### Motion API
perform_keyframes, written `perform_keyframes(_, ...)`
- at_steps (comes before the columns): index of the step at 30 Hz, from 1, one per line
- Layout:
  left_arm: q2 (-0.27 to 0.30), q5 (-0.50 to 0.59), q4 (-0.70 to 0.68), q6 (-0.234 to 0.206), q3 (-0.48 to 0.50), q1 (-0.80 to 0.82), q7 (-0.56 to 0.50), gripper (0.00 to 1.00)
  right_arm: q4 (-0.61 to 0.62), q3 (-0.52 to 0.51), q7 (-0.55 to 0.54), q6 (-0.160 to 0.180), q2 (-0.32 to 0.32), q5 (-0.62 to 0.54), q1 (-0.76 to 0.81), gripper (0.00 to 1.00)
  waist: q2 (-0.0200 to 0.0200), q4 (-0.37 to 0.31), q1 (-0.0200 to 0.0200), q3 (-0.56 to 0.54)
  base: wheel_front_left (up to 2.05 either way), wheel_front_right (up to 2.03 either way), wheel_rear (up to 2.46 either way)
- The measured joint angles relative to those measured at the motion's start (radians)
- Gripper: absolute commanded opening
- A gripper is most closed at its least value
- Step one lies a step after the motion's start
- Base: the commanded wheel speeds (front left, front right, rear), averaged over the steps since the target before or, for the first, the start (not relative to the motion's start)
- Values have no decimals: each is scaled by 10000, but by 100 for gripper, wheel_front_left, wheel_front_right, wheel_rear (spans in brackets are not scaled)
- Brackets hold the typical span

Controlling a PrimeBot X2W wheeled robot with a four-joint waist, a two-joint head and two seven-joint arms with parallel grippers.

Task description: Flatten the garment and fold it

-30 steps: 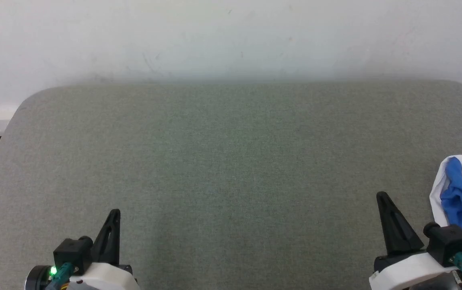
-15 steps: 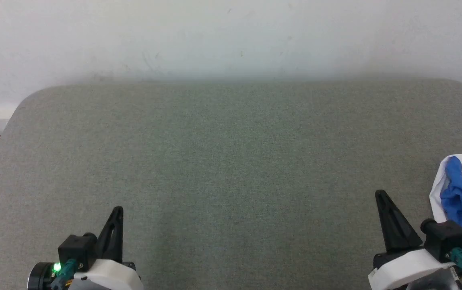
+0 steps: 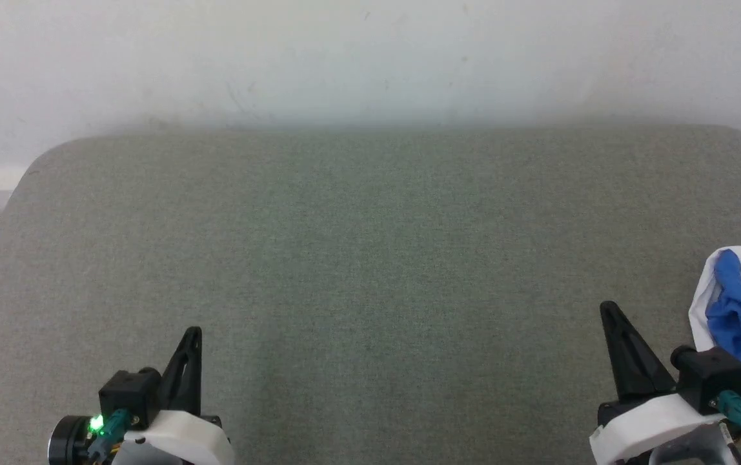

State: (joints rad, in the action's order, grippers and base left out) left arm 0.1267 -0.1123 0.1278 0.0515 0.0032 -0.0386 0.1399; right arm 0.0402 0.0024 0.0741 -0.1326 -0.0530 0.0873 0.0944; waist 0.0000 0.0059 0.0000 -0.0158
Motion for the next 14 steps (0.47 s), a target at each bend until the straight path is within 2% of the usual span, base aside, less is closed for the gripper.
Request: perform_keyframes(14,-150,178,-247,-88,-6,59,-257,0,-84,0,-121,0,0,-178,-172,0,0,-12,0,32,0,0,0)
